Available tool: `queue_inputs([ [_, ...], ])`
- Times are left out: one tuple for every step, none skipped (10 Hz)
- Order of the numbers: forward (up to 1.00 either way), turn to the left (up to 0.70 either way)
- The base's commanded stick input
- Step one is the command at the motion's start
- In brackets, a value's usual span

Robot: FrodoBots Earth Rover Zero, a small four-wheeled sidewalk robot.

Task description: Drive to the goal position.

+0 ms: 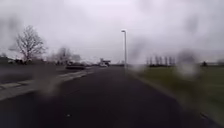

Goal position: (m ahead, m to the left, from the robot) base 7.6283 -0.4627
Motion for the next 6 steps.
queue_inputs([
  [1.0, 0.0],
  [1.0, 0.0],
  [1.0, 0.0],
  [1.0, 0.0],
  [1.0, 0.0],
  [1.0, 0.0],
])
